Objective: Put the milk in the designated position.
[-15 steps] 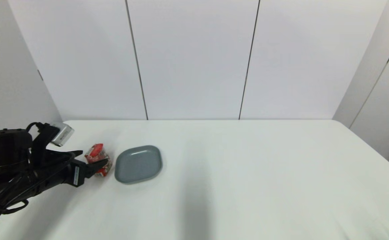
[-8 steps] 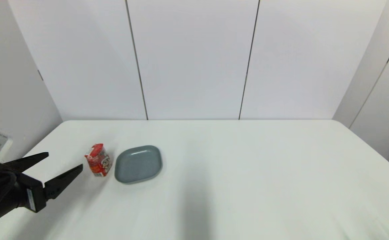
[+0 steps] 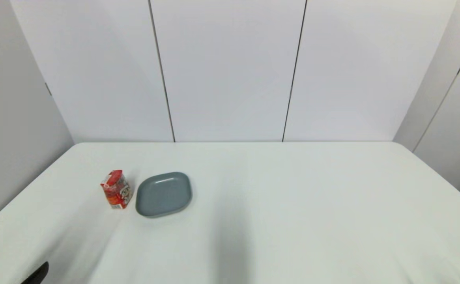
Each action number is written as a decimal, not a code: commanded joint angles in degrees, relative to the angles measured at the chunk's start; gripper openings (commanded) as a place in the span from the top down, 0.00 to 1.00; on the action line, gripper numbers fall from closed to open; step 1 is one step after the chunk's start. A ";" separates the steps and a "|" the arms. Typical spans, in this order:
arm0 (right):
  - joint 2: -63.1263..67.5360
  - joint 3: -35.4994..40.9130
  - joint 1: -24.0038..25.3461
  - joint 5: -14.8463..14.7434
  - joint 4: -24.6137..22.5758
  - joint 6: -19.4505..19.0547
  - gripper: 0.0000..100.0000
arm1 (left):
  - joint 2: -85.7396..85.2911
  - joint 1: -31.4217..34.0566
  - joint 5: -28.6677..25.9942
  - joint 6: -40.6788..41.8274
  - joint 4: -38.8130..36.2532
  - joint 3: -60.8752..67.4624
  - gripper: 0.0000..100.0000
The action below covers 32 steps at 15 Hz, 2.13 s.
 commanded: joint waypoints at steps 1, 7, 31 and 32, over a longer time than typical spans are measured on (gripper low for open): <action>0.07 0.09 0.04 -0.03 0.02 0.08 0.00 | -10.18 1.73 -0.09 2.20 1.27 6.34 0.00; 0.07 0.00 0.04 -0.03 0.02 0.08 0.00 | -21.69 -4.59 10.37 4.66 10.93 5.72 0.00; 0.07 0.00 0.04 -0.03 0.02 0.08 0.00 | -25.82 -4.51 14.94 -13.97 11.81 6.34 0.00; 0.07 0.09 0.04 -0.03 0.02 0.08 0.00 | -25.82 -4.51 14.94 -13.97 11.81 6.34 0.00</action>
